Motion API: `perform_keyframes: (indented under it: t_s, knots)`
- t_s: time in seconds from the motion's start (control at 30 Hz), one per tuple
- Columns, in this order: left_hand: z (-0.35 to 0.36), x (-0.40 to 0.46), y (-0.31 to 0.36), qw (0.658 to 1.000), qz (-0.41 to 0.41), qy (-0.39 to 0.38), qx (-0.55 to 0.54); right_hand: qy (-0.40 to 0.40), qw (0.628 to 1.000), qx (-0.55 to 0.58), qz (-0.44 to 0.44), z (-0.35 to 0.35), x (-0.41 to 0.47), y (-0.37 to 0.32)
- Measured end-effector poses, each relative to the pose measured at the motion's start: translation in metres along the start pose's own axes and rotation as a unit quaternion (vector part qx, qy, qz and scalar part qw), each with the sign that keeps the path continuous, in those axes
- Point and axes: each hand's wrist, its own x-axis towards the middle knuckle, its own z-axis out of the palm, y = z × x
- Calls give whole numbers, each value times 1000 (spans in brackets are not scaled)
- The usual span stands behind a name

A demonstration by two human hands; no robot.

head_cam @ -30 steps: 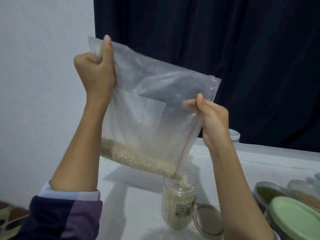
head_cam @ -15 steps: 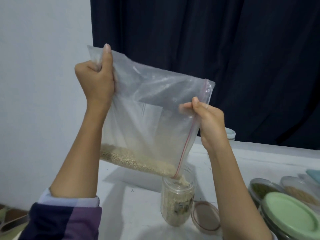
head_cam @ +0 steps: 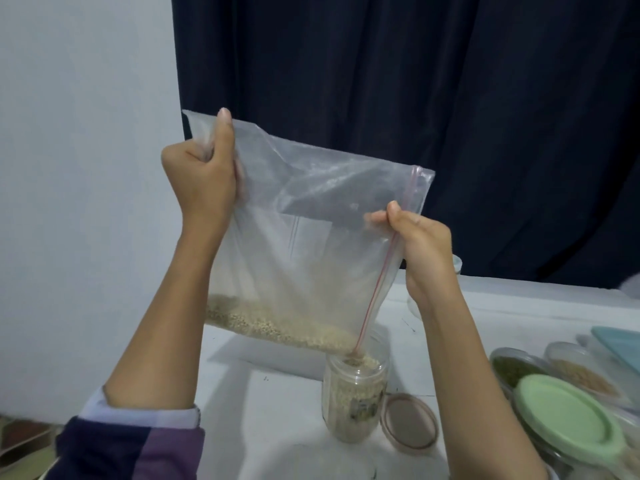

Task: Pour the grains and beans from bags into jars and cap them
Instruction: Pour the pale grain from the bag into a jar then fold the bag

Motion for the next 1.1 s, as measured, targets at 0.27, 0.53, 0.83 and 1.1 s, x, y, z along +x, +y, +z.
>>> perform_keyframes:
  t_s: [0.27,0.53,0.83,1.1]
  knots:
    - [-3,-3,-1,1000,-19,-14,1,-16,999,-9,27,0,-1,-2]
    - [-7,1,-1,1000,6,-20,14,0,1000,-8,30,0,2,-3]
    - [-3,-1,-1,999,25,-14,17,31,999,4,16,5,2,1]
    - [-2,-5,3,999,36,-12,12,14,1000,3,0,1,2,3]
